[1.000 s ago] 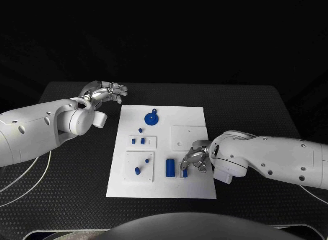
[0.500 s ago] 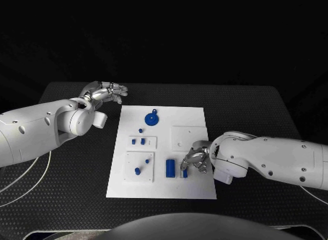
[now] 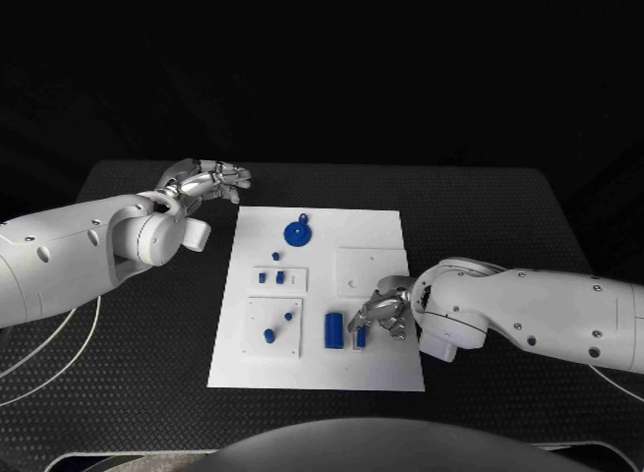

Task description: Assemble the parts on the task board

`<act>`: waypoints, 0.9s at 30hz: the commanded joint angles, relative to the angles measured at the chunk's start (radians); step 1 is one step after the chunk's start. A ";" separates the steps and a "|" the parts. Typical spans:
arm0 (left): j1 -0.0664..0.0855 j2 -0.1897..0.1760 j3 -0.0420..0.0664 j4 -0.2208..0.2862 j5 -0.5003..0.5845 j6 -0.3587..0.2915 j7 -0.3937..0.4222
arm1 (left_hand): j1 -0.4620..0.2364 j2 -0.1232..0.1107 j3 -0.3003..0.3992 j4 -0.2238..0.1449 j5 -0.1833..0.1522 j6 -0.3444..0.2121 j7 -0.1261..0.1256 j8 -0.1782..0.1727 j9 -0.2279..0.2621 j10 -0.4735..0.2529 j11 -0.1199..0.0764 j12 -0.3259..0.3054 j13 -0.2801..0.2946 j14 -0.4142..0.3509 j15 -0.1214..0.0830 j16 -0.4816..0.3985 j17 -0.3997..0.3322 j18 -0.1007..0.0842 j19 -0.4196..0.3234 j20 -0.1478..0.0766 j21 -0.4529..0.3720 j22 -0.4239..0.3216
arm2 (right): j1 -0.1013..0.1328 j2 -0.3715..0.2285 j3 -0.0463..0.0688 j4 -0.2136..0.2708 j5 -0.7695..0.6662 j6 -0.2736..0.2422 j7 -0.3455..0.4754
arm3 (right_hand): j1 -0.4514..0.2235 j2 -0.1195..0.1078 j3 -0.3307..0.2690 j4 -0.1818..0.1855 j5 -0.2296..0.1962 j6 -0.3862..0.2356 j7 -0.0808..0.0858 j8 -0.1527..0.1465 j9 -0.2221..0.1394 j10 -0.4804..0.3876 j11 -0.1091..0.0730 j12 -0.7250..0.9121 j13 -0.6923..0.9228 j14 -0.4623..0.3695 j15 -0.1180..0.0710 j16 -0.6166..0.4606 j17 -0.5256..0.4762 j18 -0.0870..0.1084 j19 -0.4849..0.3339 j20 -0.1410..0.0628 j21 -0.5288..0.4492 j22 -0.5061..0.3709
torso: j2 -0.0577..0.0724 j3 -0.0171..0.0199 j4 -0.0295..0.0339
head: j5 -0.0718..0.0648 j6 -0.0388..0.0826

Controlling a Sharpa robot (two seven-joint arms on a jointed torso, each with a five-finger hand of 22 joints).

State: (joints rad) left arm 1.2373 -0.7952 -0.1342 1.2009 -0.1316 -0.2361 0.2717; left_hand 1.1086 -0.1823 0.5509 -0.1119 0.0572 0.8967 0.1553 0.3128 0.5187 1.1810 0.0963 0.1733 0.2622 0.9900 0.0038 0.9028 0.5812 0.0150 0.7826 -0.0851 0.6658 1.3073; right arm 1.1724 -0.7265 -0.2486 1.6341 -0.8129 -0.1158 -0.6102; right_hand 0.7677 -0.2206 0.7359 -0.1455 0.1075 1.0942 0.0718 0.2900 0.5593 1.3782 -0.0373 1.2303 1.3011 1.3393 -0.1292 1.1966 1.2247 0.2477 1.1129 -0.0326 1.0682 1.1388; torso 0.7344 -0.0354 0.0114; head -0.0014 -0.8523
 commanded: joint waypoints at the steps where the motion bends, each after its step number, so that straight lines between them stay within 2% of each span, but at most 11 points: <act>1: 0.001 0.000 0.001 0.002 -0.004 0.011 0.006 | -0.005 0.003 -0.002 0.003 -0.005 0.001 -0.003 0.006 -0.001 -0.001 0.003 0.004 0.000 -0.001 -0.002 -0.004 0.002 0.008 -0.004 -0.011 -0.004 0.022 | -0.001 0.003 0.001 0.011 -0.004 0.012 0.035 | 0.004 -0.016 0.002 0.012 -0.017 0.004 -0.003 0.002 0.000 -0.002 -0.003 -0.007 0.000 -0.002 -0.008 0.001 -0.001 0.014 0.000 -0.009 -0.001 -0.002 | 0.000 0.0002 -0.0001 | 0.001 -0.002; 5: 0.001 -0.001 0.001 0.002 -0.005 0.011 0.005 | -0.005 0.003 -0.002 0.003 -0.005 0.001 -0.003 0.007 -0.001 -0.001 0.003 0.004 0.000 -0.001 -0.002 -0.004 0.002 0.008 -0.004 -0.011 -0.004 0.022 | -0.001 0.003 0.001 0.011 -0.007 0.022 0.037 | 0.020 -0.023 0.005 0.013 -0.032 0.002 -0.002 0.002 0.000 -0.002 -0.004 -0.007 0.001 -0.002 -0.009 0.002 0.000 0.014 0.000 -0.012 0.000 -0.002 | 0.000 -0.0001 -0.0003 | 0.001 -0.003; 8: 0.001 -0.001 0.001 0.002 -0.005 0.011 0.005 | -0.005 0.002 -0.002 0.003 -0.005 0.001 -0.003 0.007 -0.001 -0.001 0.003 0.004 0.000 -0.001 -0.002 -0.004 0.002 0.008 -0.004 -0.011 -0.004 0.022 | -0.001 0.003 0.001 0.010 -0.012 0.025 0.036 | 0.040 -0.013 0.005 0.004 -0.017 0.002 -0.002 0.003 0.001 -0.002 -0.004 -0.007 0.002 -0.004 -0.009 0.002 -0.001 0.014 -0.001 -0.012 0.001 -0.001 | 0.000 -0.0004 -0.0005 | 0.001 -0.003; 9: 0.001 0.000 0.001 0.002 -0.005 0.011 0.005 | -0.004 0.002 -0.002 0.003 -0.005 0.001 -0.003 0.007 -0.001 -0.001 0.003 0.005 0.000 -0.001 -0.002 -0.004 0.002 0.008 -0.004 -0.011 -0.004 0.022 | -0.001 0.003 0.001 0.010 -0.013 0.026 0.036 | 0.050 0.001 0.001 -0.007 0.005 0.001 -0.001 0.004 0.002 -0.001 -0.003 -0.006 0.003 -0.004 -0.008 0.003 0.000 0.014 -0.003 -0.012 0.002 -0.001 | 0.000 -0.0003 -0.0007 | 0.001 -0.003; 12: 0.001 -0.001 0.001 0.003 -0.005 0.012 0.005 | -0.004 0.002 -0.002 0.003 -0.005 0.001 -0.003 0.007 -0.001 -0.001 0.003 0.005 0.000 -0.001 -0.002 -0.004 0.002 0.008 -0.004 -0.011 -0.004 0.022 | -0.001 0.002 0.001 0.010 -0.013 0.027 0.034 | 0.082 0.071 -0.017 -0.071 0.062 0.001 -0.001 0.005 0.003 -0.001 -0.003 -0.007 0.004 -0.006 -0.006 0.003 0.000 0.014 -0.010 -0.009 0.004 0.002 | 0.000 -0.0009 -0.0005 | 0.001 -0.003; 14: 0.001 -0.001 0.001 0.003 -0.005 0.012 0.005 | -0.004 0.002 -0.002 0.003 -0.005 0.001 -0.003 0.007 -0.001 -0.001 0.003 0.005 0.000 -0.001 -0.002 -0.004 0.002 0.008 -0.004 -0.011 -0.004 0.022 | -0.001 0.002 0.001 0.009 -0.014 0.027 0.034 | 0.104 0.109 -0.002 -0.098 0.070 0.001 -0.001 0.004 0.001 -0.002 -0.003 -0.008 0.003 -0.006 -0.006 0.003 0.000 0.014 -0.012 -0.008 0.003 0.001 | 0.000 -0.0005 -0.0004 | 0.001 -0.004; 16: 0.001 -0.001 0.001 0.003 -0.005 0.011 0.005 | -0.004 0.002 -0.002 0.003 -0.005 0.001 -0.003 0.007 -0.001 -0.001 0.003 0.005 0.000 -0.001 -0.002 -0.004 0.002 0.008 -0.004 -0.011 -0.004 0.022 | -0.001 0.002 0.001 0.008 -0.015 0.028 0.035 | 0.110 0.126 0.013 -0.108 0.072 0.002 -0.001 0.004 0.000 -0.001 -0.002 -0.009 0.003 -0.007 -0.005 0.002 -0.001 0.014 -0.013 -0.005 0.002 0.001 | 0.000 -0.0002 -0.0002 | 0.001 -0.004; 21: 0.001 -0.001 0.001 0.002 -0.005 0.012 0.005 | -0.004 0.002 -0.002 0.003 -0.005 0.001 -0.003 0.007 -0.001 -0.001 0.003 0.005 0.000 -0.001 -0.002 -0.004 0.002 0.008 -0.004 -0.011 -0.004 0.022 | -0.001 0.000 0.001 0.007 -0.017 0.026 0.036 | 0.107 0.126 0.022 -0.114 0.075 0.003 -0.001 0.004 -0.001 0.000 -0.001 -0.009 0.003 -0.006 -0.004 0.003 0.000 0.014 -0.013 -0.002 0.003 0.000 | 0.000 0.0000 0.0001 | 0.001 -0.004; 27: 0.001 -0.001 0.001 0.002 -0.005 0.013 0.004 | -0.004 0.003 -0.001 0.003 -0.005 0.001 -0.003 0.007 -0.001 -0.001 0.003 0.005 0.000 -0.001 -0.002 -0.004 0.002 0.008 -0.004 -0.011 -0.004 0.022 | -0.001 -0.017 0.001 0.007 -0.024 0.021 0.062 | 0.057 0.086 -0.008 -0.098 0.072 0.004 0.001 0.003 -0.003 0.001 0.000 -0.009 0.004 -0.004 -0.003 0.003 -0.001 0.014 -0.008 0.002 0.005 0.000 | 0.000 -0.0001 0.0000 | 0.002 -0.004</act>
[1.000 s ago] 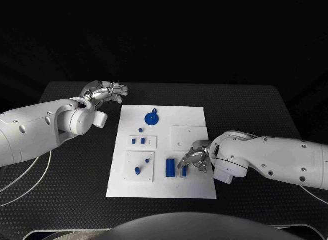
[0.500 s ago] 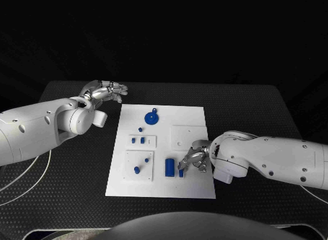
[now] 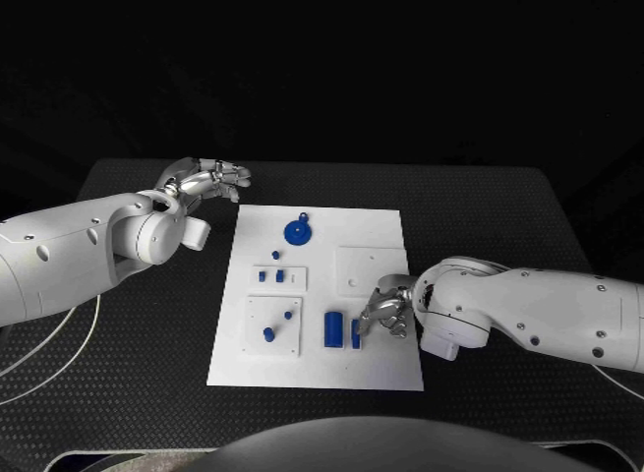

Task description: Assemble the parts on the task board

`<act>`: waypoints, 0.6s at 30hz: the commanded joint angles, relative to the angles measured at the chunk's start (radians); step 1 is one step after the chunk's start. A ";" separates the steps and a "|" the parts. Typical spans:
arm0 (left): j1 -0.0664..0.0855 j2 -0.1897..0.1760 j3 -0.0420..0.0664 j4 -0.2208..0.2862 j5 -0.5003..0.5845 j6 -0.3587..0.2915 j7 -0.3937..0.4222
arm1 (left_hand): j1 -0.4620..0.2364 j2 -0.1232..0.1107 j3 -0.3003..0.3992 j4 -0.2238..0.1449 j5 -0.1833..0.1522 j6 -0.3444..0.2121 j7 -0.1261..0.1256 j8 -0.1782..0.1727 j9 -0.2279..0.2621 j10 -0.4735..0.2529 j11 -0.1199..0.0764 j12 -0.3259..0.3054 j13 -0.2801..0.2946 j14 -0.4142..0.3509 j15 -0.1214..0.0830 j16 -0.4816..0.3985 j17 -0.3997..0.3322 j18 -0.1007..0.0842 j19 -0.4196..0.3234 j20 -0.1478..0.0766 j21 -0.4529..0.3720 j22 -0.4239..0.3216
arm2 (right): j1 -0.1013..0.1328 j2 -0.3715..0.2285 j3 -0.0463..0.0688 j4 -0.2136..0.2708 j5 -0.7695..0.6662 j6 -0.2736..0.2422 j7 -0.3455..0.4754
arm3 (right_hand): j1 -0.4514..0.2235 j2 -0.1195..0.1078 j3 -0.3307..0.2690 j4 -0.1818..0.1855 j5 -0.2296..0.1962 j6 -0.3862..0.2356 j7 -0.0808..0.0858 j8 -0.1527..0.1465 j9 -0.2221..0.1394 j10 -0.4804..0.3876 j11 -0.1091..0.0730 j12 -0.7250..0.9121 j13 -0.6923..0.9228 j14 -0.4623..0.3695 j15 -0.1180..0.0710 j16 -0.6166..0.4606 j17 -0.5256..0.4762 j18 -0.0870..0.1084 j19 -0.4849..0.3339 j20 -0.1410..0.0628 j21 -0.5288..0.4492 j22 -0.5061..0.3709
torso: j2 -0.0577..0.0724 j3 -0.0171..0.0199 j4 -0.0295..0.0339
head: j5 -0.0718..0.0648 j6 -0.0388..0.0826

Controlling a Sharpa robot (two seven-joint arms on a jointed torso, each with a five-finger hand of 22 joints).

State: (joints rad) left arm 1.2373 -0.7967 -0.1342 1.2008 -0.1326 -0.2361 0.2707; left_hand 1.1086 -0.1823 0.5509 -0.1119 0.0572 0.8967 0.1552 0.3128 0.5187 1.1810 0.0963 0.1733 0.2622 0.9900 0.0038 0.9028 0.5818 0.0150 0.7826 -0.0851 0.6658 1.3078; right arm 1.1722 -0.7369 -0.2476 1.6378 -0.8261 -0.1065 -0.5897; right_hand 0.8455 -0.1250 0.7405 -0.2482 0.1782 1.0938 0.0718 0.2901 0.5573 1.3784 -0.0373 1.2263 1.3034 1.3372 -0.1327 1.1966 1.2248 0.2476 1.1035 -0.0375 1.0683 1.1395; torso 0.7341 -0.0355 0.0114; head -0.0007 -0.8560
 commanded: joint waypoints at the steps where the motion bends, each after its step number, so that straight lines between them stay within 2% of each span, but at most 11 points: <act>1: 0.001 0.000 0.001 0.002 -0.004 0.013 0.004 | -0.004 0.003 -0.001 0.003 -0.005 0.001 -0.003 0.007 -0.001 -0.001 0.003 0.005 0.000 -0.001 -0.002 -0.004 0.001 0.008 -0.004 -0.011 -0.004 0.021 | -0.001 -0.011 0.000 0.005 -0.011 0.012 0.047 | -0.041 -0.029 -0.023 0.021 -0.001 0.004 0.001 0.002 -0.002 0.000 0.000 -0.006 0.000 -0.002 0.000 0.002 -0.002 0.014 0.002 0.007 0.004 -0.002 | 0.000 0.0002 0.0001 | 0.002 0.002; 5: 0.001 0.000 0.001 0.002 -0.005 0.013 0.004 | -0.004 0.003 -0.001 0.003 -0.005 0.001 -0.003 0.007 -0.002 -0.002 0.003 0.005 0.000 -0.001 -0.002 -0.004 0.001 0.008 -0.004 -0.011 -0.004 0.021 | -0.001 -0.029 0.000 0.013 -0.029 0.006 0.075 | -0.065 -0.081 -0.020 0.075 -0.035 0.002 -0.001 0.000 -0.004 -0.003 0.000 -0.009 0.000 -0.004 -0.003 -0.002 -0.005 0.014 0.005 0.001 0.001 -0.007 | 0.000 0.0001 0.0003 | 0.002 0.003; 8: 0.001 0.000 0.001 0.001 -0.005 0.012 0.004 | -0.004 0.003 -0.001 0.003 -0.005 0.001 -0.003 0.007 -0.002 -0.002 0.003 0.005 0.000 -0.001 -0.002 -0.004 0.001 0.008 -0.004 -0.011 -0.004 0.021 | 0.002 -0.042 0.000 0.017 -0.032 0.002 0.103 | -0.067 -0.136 -0.013 0.110 -0.084 -0.007 0.002 -0.004 -0.005 -0.011 0.002 -0.014 -0.002 -0.010 -0.003 -0.008 -0.010 0.014 0.005 -0.003 -0.001 -0.009 | -0.001 -0.0002 0.0002 | 0.002 0.005; 11: 0.001 0.000 0.001 0.001 -0.005 0.012 0.004 | -0.004 0.003 -0.001 0.003 -0.005 0.001 -0.003 0.007 -0.002 -0.002 0.003 0.005 0.000 -0.001 -0.002 -0.004 0.001 0.008 -0.004 -0.011 -0.004 0.021 | 0.004 -0.058 0.000 0.024 -0.041 -0.008 0.140 | -0.090 -0.156 -0.052 0.117 -0.099 -0.032 0.010 -0.014 -0.007 -0.037 0.008 -0.036 -0.013 -0.033 0.001 -0.031 -0.026 0.014 -0.007 -0.001 -0.004 -0.009 | -0.001 0.0001 -0.0001 | 0.002 0.006; 14: 0.001 -0.001 0.000 0.001 -0.005 0.012 0.004 | -0.004 0.003 -0.001 0.003 -0.005 0.001 -0.003 0.007 -0.002 -0.002 0.003 0.005 0.000 -0.001 -0.002 -0.004 0.001 0.008 -0.004 -0.011 -0.004 0.021 | 0.005 -0.071 0.000 0.029 -0.060 -0.027 0.174 | -0.105 -0.148 -0.129 0.093 -0.078 -0.070 0.021 -0.027 -0.007 -0.075 0.020 -0.059 -0.024 -0.055 0.011 -0.034 -0.022 0.014 -0.031 0.000 -0.012 -0.008 | 0.000 0.0002 -0.0004 | 0.003 0.008; 15: 0.001 -0.001 0.000 0.001 -0.005 0.011 0.004 | -0.004 0.003 -0.001 0.003 -0.005 0.001 -0.003 0.007 -0.002 -0.002 0.003 0.005 0.000 -0.001 -0.002 -0.004 0.001 0.008 -0.004 -0.011 -0.004 0.021 | 0.006 -0.076 0.000 0.030 -0.082 -0.031 0.187 | -0.116 -0.130 -0.182 0.066 -0.021 -0.091 0.026 -0.033 -0.006 -0.091 0.025 -0.068 -0.028 -0.066 0.018 -0.034 -0.019 0.014 -0.044 0.001 -0.015 -0.006 | 0.000 0.0001 -0.0005 | 0.003 0.008; 16: 0.001 0.000 0.000 0.001 -0.005 0.012 0.004 | -0.004 0.003 -0.001 0.003 -0.005 0.001 -0.003 0.007 -0.002 -0.002 0.003 0.005 0.000 -0.001 -0.002 -0.004 0.001 0.008 -0.004 -0.011 -0.004 0.021 | 0.006 -0.080 0.000 0.032 -0.104 -0.039 0.199 | -0.120 -0.101 -0.249 0.019 0.031 -0.104 0.031 -0.034 -0.001 -0.098 0.028 -0.066 -0.027 -0.071 0.018 -0.031 -0.016 0.014 -0.051 0.000 -0.015 -0.005 | 0.000 0.0001 -0.0007 | 0.003 0.008; 18: 0.001 0.000 0.000 0.001 -0.005 0.013 0.004 | -0.004 0.003 -0.001 0.003 -0.005 0.001 -0.003 0.007 -0.002 -0.002 0.003 0.005 0.000 -0.001 -0.002 -0.004 0.001 0.008 -0.004 -0.011 -0.004 0.021 | 0.006 -0.088 0.000 0.035 -0.170 -0.066 0.233 | -0.111 -0.086 -0.269 -0.005 0.030 -0.107 0.032 -0.034 0.001 -0.099 0.028 -0.066 -0.029 -0.072 0.018 -0.031 -0.016 0.014 -0.050 -0.001 -0.016 -0.006 | 0.000 0.0001 -0.0008 | 0.003 0.010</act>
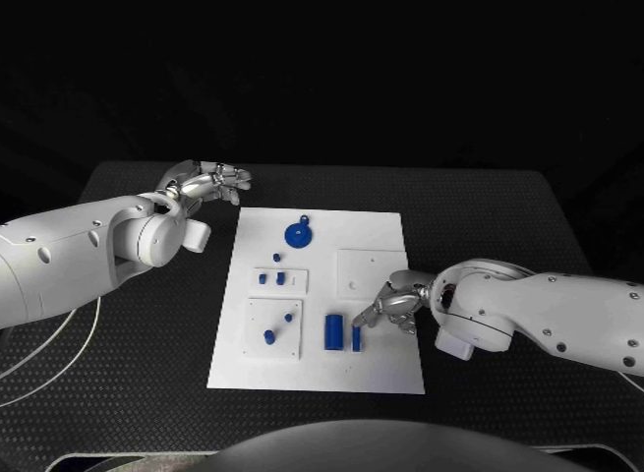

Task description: Assemble the parts on the task board

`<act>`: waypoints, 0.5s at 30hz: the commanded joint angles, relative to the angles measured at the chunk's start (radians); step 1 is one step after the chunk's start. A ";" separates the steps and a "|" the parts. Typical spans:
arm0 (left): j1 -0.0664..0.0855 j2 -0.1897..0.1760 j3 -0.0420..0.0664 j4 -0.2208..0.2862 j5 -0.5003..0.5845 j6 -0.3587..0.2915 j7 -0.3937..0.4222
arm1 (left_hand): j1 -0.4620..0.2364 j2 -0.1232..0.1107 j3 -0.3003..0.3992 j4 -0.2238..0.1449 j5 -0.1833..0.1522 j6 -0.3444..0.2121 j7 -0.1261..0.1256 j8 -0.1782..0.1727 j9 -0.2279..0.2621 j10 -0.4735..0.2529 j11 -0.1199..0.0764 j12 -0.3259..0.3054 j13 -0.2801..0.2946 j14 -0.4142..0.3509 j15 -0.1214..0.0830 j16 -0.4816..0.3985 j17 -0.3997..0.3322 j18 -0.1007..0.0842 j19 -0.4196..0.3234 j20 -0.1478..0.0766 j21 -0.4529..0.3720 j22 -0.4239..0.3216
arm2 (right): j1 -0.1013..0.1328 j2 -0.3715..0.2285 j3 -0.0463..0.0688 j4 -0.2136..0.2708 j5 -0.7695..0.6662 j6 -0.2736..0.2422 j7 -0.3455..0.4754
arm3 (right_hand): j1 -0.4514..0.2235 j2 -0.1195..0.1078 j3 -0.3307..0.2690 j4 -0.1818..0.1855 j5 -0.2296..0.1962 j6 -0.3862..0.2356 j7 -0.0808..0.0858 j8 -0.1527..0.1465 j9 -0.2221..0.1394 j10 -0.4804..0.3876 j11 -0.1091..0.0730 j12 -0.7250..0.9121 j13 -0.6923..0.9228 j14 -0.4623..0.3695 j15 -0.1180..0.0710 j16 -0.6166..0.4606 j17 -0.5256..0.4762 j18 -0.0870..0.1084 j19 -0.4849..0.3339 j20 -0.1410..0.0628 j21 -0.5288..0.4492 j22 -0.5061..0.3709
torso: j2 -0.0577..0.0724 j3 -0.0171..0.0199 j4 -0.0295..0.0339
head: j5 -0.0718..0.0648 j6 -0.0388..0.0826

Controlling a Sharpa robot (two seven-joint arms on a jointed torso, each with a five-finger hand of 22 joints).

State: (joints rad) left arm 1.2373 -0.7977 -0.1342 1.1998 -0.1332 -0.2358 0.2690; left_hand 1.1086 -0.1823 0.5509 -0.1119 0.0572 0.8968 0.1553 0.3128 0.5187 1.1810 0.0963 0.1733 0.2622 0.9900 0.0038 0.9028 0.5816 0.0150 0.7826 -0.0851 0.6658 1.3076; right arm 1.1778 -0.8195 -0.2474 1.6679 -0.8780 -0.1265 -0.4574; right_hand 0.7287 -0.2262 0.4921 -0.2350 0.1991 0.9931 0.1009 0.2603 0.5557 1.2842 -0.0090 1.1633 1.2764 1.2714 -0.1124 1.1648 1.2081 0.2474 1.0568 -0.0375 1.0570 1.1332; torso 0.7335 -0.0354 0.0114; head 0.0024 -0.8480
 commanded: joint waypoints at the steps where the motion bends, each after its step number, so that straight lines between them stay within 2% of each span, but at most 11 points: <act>1: 0.001 0.001 0.000 0.002 -0.004 0.012 0.006 | -0.004 0.003 -0.001 0.003 -0.005 0.001 -0.003 0.007 -0.002 -0.002 0.003 0.005 0.000 -0.001 -0.002 -0.004 0.001 0.008 -0.004 -0.011 -0.004 0.022 | 0.000 -0.008 0.000 0.006 -0.171 -0.065 0.133 | 0.025 0.027 -0.022 -0.034 0.015 -0.006 0.002 -0.004 0.003 -0.004 0.000 -0.002 -0.002 -0.005 -0.002 0.001 0.001 0.014 -0.002 -0.003 -0.004 0.000 | 0.001 0.0002 -0.0006 | 0.000 0.002; 2: 0.001 0.001 0.000 0.002 -0.004 0.012 0.006 | -0.004 0.003 -0.001 0.003 -0.005 0.001 -0.003 0.007 -0.002 -0.002 0.003 0.005 0.000 -0.001 -0.002 -0.004 0.001 0.008 -0.004 -0.011 -0.004 0.022 | 0.000 -0.011 0.000 0.007 -0.250 -0.090 0.180 | 0.094 0.054 -0.007 -0.055 0.026 -0.004 0.001 -0.001 0.005 0.001 -0.002 0.004 0.000 -0.002 -0.004 0.002 0.000 0.014 0.003 -0.007 -0.002 0.000 | 0.001 0.0001 -0.0002 | 0.000 0.003; 3: 0.001 0.001 0.000 0.002 -0.004 0.012 0.006 | -0.004 0.003 -0.001 0.003 -0.005 0.001 -0.003 0.007 -0.002 -0.002 0.003 0.005 0.000 -0.001 -0.002 -0.004 0.001 0.008 -0.004 -0.011 -0.004 0.022 | 0.000 -0.012 0.000 0.008 -0.271 -0.098 0.196 | 0.142 0.054 0.017 -0.051 0.011 -0.001 0.000 0.000 0.005 0.005 -0.003 0.007 0.001 0.000 -0.005 0.002 0.000 0.014 0.006 -0.009 -0.001 0.000 | 0.001 0.0004 0.0001 | 0.000 0.003; 4: 0.001 0.001 0.000 0.001 -0.004 0.012 0.006 | -0.004 0.003 -0.001 0.003 -0.005 0.001 -0.003 0.007 -0.002 -0.002 0.003 0.005 0.000 -0.001 -0.002 -0.004 0.001 0.008 -0.004 -0.011 -0.003 0.022 | 0.000 -0.014 0.000 0.010 -0.308 -0.109 0.229 | 0.263 0.024 0.143 -0.014 -0.099 0.008 0.000 0.003 0.004 0.015 -0.001 0.010 -0.003 0.007 -0.002 0.000 -0.004 0.013 0.019 -0.005 -0.006 -0.008 | 0.001 0.0006 0.0004 | 0.000 0.004; 5: 0.001 0.001 0.000 0.001 -0.004 0.012 0.006 | -0.004 0.003 -0.001 0.003 -0.005 0.001 -0.003 0.007 -0.002 -0.002 0.003 0.005 0.000 -0.001 -0.002 -0.004 0.001 0.008 -0.004 -0.011 -0.003 0.022 | 0.000 -0.015 0.000 0.009 -0.331 -0.112 0.246 | 0.295 0.002 0.204 0.013 -0.122 0.009 -0.001 0.003 0.002 0.017 0.001 0.008 -0.006 0.009 0.000 -0.001 -0.006 0.010 0.023 -0.001 -0.008 -0.011 | 0.001 0.0009 0.0005 | -0.001 0.003; 6: 0.001 0.001 0.000 0.001 -0.004 0.012 0.005 | -0.004 0.003 -0.001 0.003 -0.005 0.001 -0.003 0.007 -0.002 -0.002 0.003 0.005 0.000 -0.001 -0.002 -0.004 0.001 0.008 -0.004 -0.011 -0.003 0.022 | -0.001 -0.015 0.000 0.008 -0.353 -0.116 0.261 | 0.330 0.008 0.247 0.013 -0.083 0.012 0.001 0.003 0.000 0.024 0.002 0.013 -0.005 0.013 0.000 0.000 -0.006 0.014 0.024 0.002 -0.005 -0.009 | 0.001 0.0009 0.0004 | -0.001 0.003; 11: 0.001 0.002 0.000 0.000 -0.004 0.009 0.003 | -0.004 0.004 -0.001 0.003 -0.005 0.001 -0.003 0.007 -0.002 -0.002 0.003 0.005 0.000 -0.001 -0.002 -0.004 0.002 0.008 -0.004 -0.011 -0.003 0.022 | -0.006 -0.014 -0.001 0.003 -0.427 -0.112 0.289 | 0.360 0.026 0.281 0.006 -0.075 0.022 0.001 0.007 -0.001 0.029 0.000 0.018 -0.003 0.015 -0.001 0.002 -0.005 0.014 0.024 0.004 -0.001 -0.006 | 0.001 0.0011 0.0003 | -0.001 0.002; 15: 0.001 0.005 0.000 0.000 -0.004 0.011 0.004 | -0.003 0.005 0.000 0.003 -0.005 0.001 -0.003 0.007 -0.002 -0.002 0.003 0.005 0.000 -0.001 -0.002 -0.004 0.002 0.008 -0.004 -0.012 -0.003 0.022 | -0.018 -0.010 -0.001 0.005 -0.456 -0.101 0.308 | 0.378 0.059 0.326 -0.003 -0.075 0.035 -0.001 0.009 -0.008 0.032 -0.002 0.019 -0.006 0.015 -0.002 0.003 -0.005 0.014 0.019 0.010 0.005 0.000 | 0.001 0.0000 -0.0011 | -0.002 0.003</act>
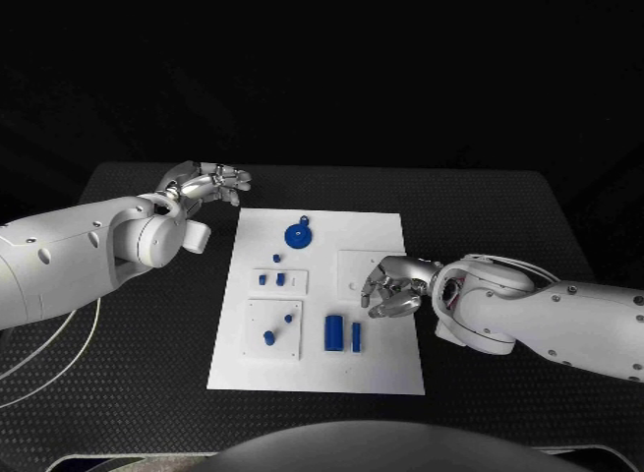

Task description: Assemble the parts on the task board

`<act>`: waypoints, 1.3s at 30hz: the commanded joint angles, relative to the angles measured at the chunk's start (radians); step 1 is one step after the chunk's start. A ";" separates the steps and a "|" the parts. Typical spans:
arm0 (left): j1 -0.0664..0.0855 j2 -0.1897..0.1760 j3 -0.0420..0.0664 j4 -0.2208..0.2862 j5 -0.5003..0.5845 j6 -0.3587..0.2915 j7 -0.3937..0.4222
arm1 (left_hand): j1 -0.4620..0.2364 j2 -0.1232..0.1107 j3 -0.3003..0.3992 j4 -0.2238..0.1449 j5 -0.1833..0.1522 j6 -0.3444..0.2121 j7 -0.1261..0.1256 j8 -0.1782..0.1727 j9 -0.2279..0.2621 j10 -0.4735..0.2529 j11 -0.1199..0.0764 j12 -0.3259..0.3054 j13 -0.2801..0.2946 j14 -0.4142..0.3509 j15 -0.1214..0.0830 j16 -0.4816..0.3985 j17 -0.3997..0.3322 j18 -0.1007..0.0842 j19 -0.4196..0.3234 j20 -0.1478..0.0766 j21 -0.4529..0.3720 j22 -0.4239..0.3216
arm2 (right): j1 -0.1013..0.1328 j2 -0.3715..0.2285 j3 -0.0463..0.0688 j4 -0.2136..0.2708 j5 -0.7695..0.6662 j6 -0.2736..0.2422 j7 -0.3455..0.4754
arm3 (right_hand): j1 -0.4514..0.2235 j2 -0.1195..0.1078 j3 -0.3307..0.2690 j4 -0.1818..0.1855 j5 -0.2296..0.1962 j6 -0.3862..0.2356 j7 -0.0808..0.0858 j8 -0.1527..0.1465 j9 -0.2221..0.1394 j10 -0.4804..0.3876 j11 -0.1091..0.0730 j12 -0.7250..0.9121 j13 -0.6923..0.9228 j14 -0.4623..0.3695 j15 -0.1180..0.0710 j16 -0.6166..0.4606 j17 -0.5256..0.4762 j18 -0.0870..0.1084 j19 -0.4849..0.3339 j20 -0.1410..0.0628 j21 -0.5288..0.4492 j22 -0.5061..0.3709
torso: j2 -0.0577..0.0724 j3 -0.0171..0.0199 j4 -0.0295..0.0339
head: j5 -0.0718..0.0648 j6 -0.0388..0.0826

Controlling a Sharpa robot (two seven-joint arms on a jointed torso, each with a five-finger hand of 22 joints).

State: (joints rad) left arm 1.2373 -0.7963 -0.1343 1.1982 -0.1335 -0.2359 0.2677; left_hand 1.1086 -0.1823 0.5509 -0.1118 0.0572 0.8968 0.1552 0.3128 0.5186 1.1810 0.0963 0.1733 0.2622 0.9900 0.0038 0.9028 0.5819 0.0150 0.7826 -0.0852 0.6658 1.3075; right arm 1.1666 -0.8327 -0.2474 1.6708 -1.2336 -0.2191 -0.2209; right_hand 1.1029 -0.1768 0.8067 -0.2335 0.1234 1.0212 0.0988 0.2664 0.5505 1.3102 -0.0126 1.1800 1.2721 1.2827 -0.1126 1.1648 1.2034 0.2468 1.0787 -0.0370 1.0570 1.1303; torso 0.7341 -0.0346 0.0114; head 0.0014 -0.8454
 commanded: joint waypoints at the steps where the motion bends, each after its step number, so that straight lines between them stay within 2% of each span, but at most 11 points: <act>1: 0.001 0.004 0.001 0.002 -0.004 0.011 0.005 | -0.003 0.005 0.000 0.003 -0.005 0.001 -0.003 0.007 -0.002 -0.002 0.003 0.005 0.000 -0.001 -0.002 -0.004 0.001 0.008 -0.004 -0.012 -0.003 0.022 | -0.009 0.004 -0.001 0.002 -0.104 -0.008 0.074 | 0.004 0.014 0.017 -0.007 -0.001 0.009 0.001 0.003 -0.005 0.006 0.001 0.003 -0.001 0.004 -0.002 0.003 0.000 0.015 -0.004 0.010 0.006 0.004 | 0.000 -0.0006 -0.0014 | 0.000 0.000; 5: 0.001 0.003 0.001 0.002 -0.004 0.010 0.005 | -0.003 0.005 0.000 0.004 -0.005 0.001 -0.003 0.007 -0.002 -0.002 0.003 0.005 0.000 -0.001 -0.002 -0.004 0.001 0.008 -0.003 -0.011 -0.003 0.022 | -0.016 0.005 -0.001 0.003 -0.110 0.000 0.072 | 0.000 0.025 0.031 -0.014 -0.010 0.014 0.000 0.003 -0.010 0.007 0.001 0.005 -0.001 0.004 -0.002 0.004 0.001 0.015 -0.006 0.012 0.009 0.007 | 0.000 0.0001 -0.0013 | 0.000 -0.001; 14: 0.001 0.003 0.001 0.001 -0.004 0.013 0.004 | -0.004 0.006 0.000 0.004 -0.005 0.001 -0.003 0.007 -0.002 -0.002 0.003 0.005 0.000 0.000 -0.002 -0.004 0.001 0.008 -0.003 -0.011 -0.003 0.022 | -0.031 0.016 0.000 -0.009 -0.114 0.027 0.067 | -0.013 0.026 0.036 -0.019 -0.006 0.023 -0.001 0.006 -0.015 0.009 0.000 0.007 -0.001 0.004 -0.003 0.006 0.001 0.015 -0.005 0.014 0.013 0.009 | 0.001 -0.0007 0.0018 | -0.001 -0.005; 17: 0.001 0.003 0.001 0.001 -0.004 0.012 0.005 | -0.004 0.006 0.000 0.004 -0.005 0.001 -0.003 0.007 -0.002 -0.002 0.003 0.005 0.000 0.000 -0.002 -0.004 0.001 0.008 -0.003 -0.011 -0.003 0.022 | -0.040 0.024 0.000 -0.013 -0.123 0.026 0.068 | -0.016 0.028 0.036 -0.020 0.000 0.025 -0.002 0.007 -0.017 0.009 -0.001 0.007 -0.001 0.004 -0.003 0.006 0.001 0.015 -0.006 0.014 0.013 0.009 | 0.001 -0.0005 0.0010 | 0.000 -0.005; 27: 0.001 0.003 0.001 0.000 -0.004 0.012 0.004 | -0.005 0.006 -0.001 0.004 -0.005 0.000 -0.002 0.007 -0.002 -0.002 0.003 0.005 0.000 -0.001 -0.002 -0.004 0.002 0.008 -0.003 -0.011 -0.003 0.022 | -0.042 0.031 0.000 -0.011 -0.114 0.034 0.074 | -0.019 0.033 0.037 -0.022 -0.002 0.027 -0.003 0.008 -0.018 0.009 -0.002 0.009 -0.001 0.004 -0.004 0.006 0.001 0.015 -0.006 0.014 0.014 0.010 | 0.000 -0.0008 0.0001 | 0.002 -0.010; 34: 0.001 0.002 0.001 0.000 -0.004 0.012 0.002 | -0.005 0.006 -0.001 0.005 -0.005 0.000 -0.002 0.006 -0.002 -0.003 0.003 0.005 0.000 -0.001 -0.002 -0.004 0.002 0.008 -0.004 -0.011 -0.003 0.022 | -0.044 0.038 0.000 -0.019 -0.112 0.065 0.069 | -0.023 0.036 0.039 -0.025 0.001 0.033 -0.004 0.010 -0.019 0.009 -0.003 0.010 0.000 0.004 -0.005 0.006 0.001 0.015 -0.006 0.014 0.014 0.010 | 0.000 -0.0016 0.0001 | -0.001 -0.010; 39: 0.001 0.001 0.001 -0.001 -0.004 0.011 -0.001 | -0.006 0.006 -0.001 0.005 -0.005 0.000 -0.002 0.006 -0.002 -0.003 0.003 0.005 0.000 -0.001 -0.002 -0.004 0.002 0.008 -0.004 -0.011 -0.003 0.022 | -0.050 0.046 0.000 -0.027 -0.123 0.052 0.061 | -0.025 0.038 0.040 -0.027 0.004 0.036 -0.005 0.012 -0.020 0.008 -0.004 0.009 -0.001 0.004 -0.006 0.006 0.001 0.015 -0.006 0.014 0.014 0.010 | 0.000 -0.0008 -0.0001 | 0.000 -0.009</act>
State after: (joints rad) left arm 1.2372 -0.7960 -0.1343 1.1961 -0.1341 -0.2358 0.2641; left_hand 1.1086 -0.1823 0.5509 -0.1118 0.0572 0.8967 0.1552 0.3128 0.5179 1.1810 0.0963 0.1733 0.2622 0.9900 0.0038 0.9028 0.5819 0.0151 0.7826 -0.0851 0.6658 1.3080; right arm 1.1222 -0.7884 -0.2448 1.6439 -1.3395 -0.1912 -0.1599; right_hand 1.0819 -0.1444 0.8435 -0.2592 0.1201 1.0430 0.0884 0.2751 0.5319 1.3140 -0.0162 1.1839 1.2714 1.2830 -0.1122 1.1651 1.2035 0.2469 1.0733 -0.0315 1.0645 1.1396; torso 0.7344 -0.0359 0.0114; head 0.0010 -0.8545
